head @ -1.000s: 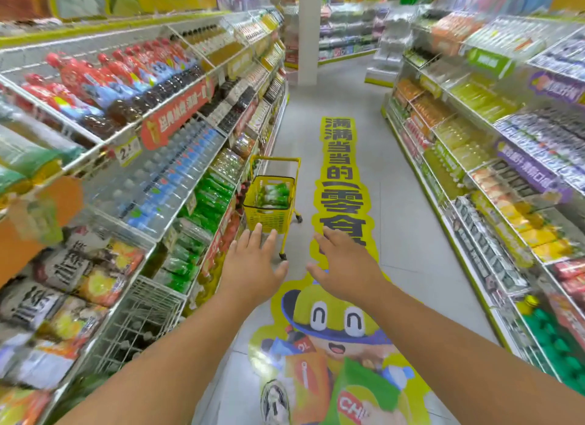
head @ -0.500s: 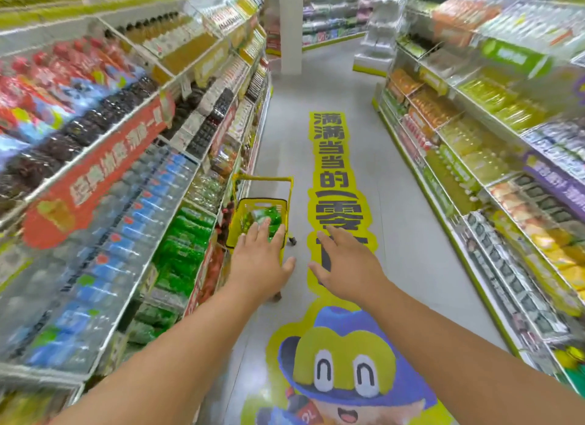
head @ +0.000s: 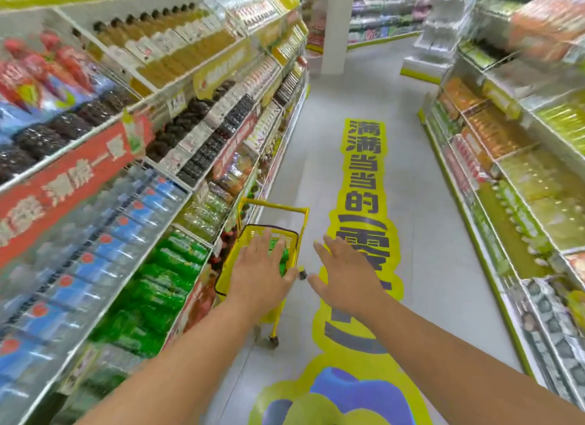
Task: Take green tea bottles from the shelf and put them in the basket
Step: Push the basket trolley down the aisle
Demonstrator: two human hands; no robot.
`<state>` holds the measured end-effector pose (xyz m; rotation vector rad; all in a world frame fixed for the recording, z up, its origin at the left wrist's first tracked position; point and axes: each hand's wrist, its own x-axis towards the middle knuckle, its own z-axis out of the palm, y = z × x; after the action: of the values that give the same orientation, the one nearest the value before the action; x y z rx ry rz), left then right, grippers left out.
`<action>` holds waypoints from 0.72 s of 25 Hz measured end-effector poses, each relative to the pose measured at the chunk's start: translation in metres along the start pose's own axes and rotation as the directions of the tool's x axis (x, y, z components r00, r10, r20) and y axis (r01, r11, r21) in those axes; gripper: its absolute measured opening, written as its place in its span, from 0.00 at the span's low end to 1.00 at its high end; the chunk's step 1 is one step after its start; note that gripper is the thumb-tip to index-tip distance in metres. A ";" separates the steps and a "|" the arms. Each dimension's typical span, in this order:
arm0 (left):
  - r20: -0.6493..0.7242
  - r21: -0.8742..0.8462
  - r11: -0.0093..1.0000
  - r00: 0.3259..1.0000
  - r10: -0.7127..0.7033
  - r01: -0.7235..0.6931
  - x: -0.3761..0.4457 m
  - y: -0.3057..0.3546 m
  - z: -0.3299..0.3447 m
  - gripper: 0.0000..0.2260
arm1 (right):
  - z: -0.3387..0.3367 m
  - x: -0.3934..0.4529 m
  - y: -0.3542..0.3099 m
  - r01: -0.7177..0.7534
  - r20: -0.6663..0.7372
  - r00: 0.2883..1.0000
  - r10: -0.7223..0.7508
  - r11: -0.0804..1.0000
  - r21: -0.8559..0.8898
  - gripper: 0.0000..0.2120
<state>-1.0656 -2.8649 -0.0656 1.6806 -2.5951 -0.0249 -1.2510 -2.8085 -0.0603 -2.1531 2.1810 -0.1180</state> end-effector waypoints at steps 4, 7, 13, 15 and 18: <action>0.037 -0.066 0.994 0.996 -0.082 0.084 0.064 -0.007 0.009 0.34 | -0.002 0.087 0.022 0.102 0.101 0.990 -0.099 0.994 -0.026 0.36; 0.054 -0.068 0.985 0.986 -0.155 0.159 0.113 -0.033 0.023 0.34 | 0.010 0.150 0.020 0.163 0.123 0.979 -0.160 0.987 -0.012 0.36; 0.116 -0.079 0.971 0.969 -0.218 0.227 0.210 -0.099 0.053 0.35 | 0.026 0.269 0.005 0.245 0.170 0.955 -0.242 0.969 0.002 0.35; 0.142 -0.085 0.967 0.963 -0.228 0.241 0.233 -0.113 0.058 0.35 | 0.029 0.299 0.001 0.256 0.184 0.951 -0.250 0.967 -0.009 0.36; 0.136 -0.084 0.956 0.954 -0.268 0.280 0.262 -0.131 0.060 0.35 | 0.037 0.343 -0.007 0.295 0.205 0.936 -0.286 0.955 -0.015 0.45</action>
<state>-1.0561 -3.1578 -0.1218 2.0461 -2.3697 -0.2759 -1.2444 -3.1520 -0.0961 -2.3827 1.7647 0.1300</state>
